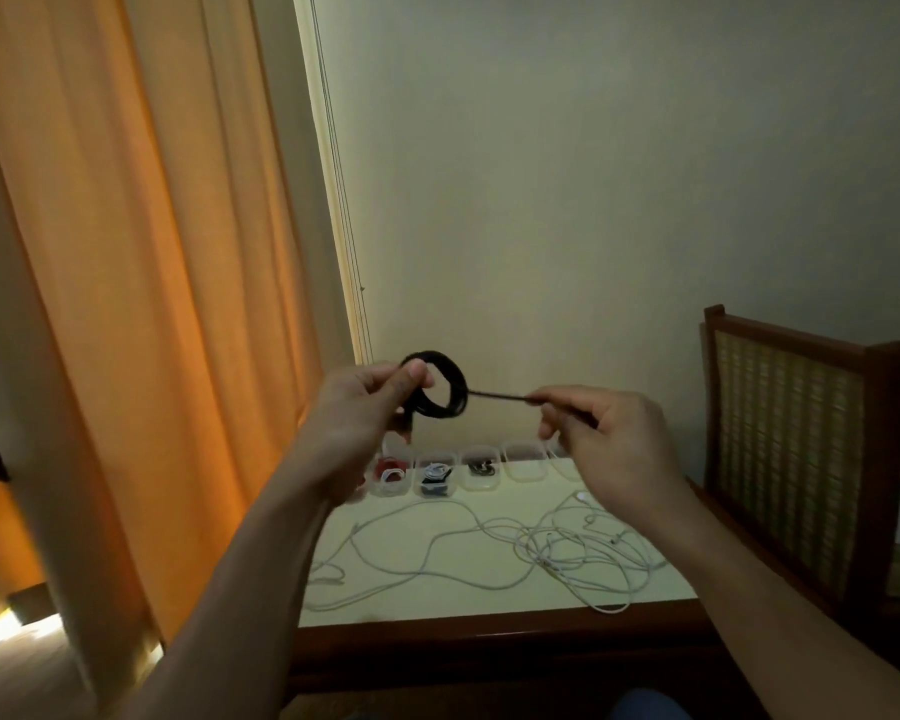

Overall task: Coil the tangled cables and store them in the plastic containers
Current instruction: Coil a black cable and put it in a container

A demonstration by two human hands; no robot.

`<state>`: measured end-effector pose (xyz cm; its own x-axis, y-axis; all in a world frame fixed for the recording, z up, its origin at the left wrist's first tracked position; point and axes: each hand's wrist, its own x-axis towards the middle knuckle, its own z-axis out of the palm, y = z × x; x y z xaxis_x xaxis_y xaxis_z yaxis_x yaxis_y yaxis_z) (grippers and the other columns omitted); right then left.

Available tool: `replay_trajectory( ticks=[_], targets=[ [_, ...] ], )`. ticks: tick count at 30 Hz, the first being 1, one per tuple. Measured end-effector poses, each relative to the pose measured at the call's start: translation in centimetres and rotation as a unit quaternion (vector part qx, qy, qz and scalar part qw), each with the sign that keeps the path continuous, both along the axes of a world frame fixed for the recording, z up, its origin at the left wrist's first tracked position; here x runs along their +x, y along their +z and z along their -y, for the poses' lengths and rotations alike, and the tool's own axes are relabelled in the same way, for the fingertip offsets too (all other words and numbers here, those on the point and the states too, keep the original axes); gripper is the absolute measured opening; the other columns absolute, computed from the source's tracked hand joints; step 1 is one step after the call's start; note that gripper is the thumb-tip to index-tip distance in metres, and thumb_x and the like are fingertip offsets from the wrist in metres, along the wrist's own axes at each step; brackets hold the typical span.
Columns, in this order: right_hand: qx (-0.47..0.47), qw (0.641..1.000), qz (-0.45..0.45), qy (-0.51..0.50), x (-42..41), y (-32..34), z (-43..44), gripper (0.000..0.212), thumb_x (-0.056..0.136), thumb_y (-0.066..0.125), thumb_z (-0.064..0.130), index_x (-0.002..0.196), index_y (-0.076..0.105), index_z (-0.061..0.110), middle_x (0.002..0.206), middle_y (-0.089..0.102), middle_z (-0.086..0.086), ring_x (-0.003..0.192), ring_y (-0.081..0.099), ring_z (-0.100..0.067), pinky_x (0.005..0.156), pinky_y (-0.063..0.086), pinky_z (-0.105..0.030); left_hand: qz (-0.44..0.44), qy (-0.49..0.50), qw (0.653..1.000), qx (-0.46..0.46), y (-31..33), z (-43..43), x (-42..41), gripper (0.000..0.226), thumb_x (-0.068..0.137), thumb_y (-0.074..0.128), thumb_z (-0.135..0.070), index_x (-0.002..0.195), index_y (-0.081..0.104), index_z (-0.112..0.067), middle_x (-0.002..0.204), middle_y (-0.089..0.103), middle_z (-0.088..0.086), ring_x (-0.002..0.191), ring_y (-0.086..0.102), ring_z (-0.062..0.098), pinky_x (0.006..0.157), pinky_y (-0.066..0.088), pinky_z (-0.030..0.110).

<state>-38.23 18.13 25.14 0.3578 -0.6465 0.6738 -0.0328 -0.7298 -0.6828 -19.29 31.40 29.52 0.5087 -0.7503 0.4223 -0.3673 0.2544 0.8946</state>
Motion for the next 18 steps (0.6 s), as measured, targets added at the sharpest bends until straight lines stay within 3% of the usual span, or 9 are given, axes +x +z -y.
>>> replay_trajectory(
  ticks=[4,6,8,11,14,16,18],
  targets=[
    [0.013,0.994,0.098,-0.053,-0.7,0.5,2.1,0.023,0.098,0.063,0.011,0.1,0.076,0.03,0.073,0.071,0.005,0.058,0.064,-0.014,0.06,0.056,-0.034,-0.003,0.004,1.0,0.012,0.2,-0.9,0.9,0.037,0.076,0.068,-0.047,0.09,0.08,-0.015,0.092,0.074,0.014,0.069,0.063,0.018,0.08,0.057,0.051],
    [-0.002,0.992,0.101,-0.08,-0.7,0.1,2.4,0.02,0.097,0.065,0.013,0.103,0.076,0.027,0.081,0.074,0.009,0.072,0.071,-0.011,0.072,0.06,-0.033,-0.037,-0.014,0.999,0.025,-0.4,-0.7,0.6,0.036,0.08,0.067,-0.043,0.093,0.078,-0.01,0.088,0.073,0.013,0.066,0.065,0.021,0.077,0.06,0.048],
    [-0.092,0.983,0.034,-0.158,-0.7,-0.7,2.9,0.016,0.093,0.07,0.017,0.103,0.079,0.026,0.093,0.074,0.011,0.091,0.065,-0.015,0.081,0.056,-0.037,-0.091,-0.04,0.995,0.028,-0.8,-0.4,0.2,0.031,0.091,0.063,-0.034,0.094,0.073,-0.005,0.081,0.07,0.01,0.062,0.064,0.019,0.063,0.058,0.034],
    [-0.195,0.955,-0.102,-0.2,-0.6,-1.8,3.4,0.014,0.088,0.076,0.018,0.1,0.081,0.023,0.089,0.066,0.005,0.089,0.055,-0.018,0.076,0.044,-0.032,-0.156,-0.092,0.983,0.029,-1.3,-0.2,-0.8,0.028,0.101,0.055,-0.027,0.093,0.068,-0.003,0.076,0.067,0.009,0.065,0.064,0.018,0.056,0.052,0.025],
    [-0.087,0.985,-0.103,-0.105,-0.5,-2.0,2.6,0.013,0.085,0.08,0.017,0.098,0.081,0.02,0.082,0.074,0.006,0.076,0.069,-0.009,0.072,0.053,-0.023,-0.178,-0.143,0.973,0.021,-1.8,0.1,-1.4,0.027,0.1,0.055,-0.026,0.091,0.068,-0.004,0.081,0.064,0.011,0.072,0.066,0.018,0.061,0.055,0.024],
    [0.063,0.998,-0.029,-0.004,-0.2,-1.6,1.8,0.009,0.086,0.079,0.015,0.094,0.081,0.017,0.077,0.077,0.0,0.072,0.074,-0.013,0.074,0.06,-0.03,-0.171,-0.155,0.973,0.026,-1.9,0.3,-1.9,0.028,0.101,0.054,-0.025,0.093,0.07,-0.004,0.08,0.07,0.008,0.073,0.069,0.016,0.065,0.057,0.026],
    [0.184,0.976,0.077,0.081,0.1,-0.9,1.0,0.008,0.088,0.075,0.008,0.095,0.078,0.008,0.078,0.077,-0.011,0.075,0.076,-0.026,0.077,0.062,-0.039,-0.165,-0.161,0.973,0.032,-2.0,0.4,-2.3,0.027,0.1,0.054,-0.024,0.096,0.07,-0.003,0.081,0.074,0.006,0.077,0.072,0.015,0.07,0.06,0.027]
  ],
)
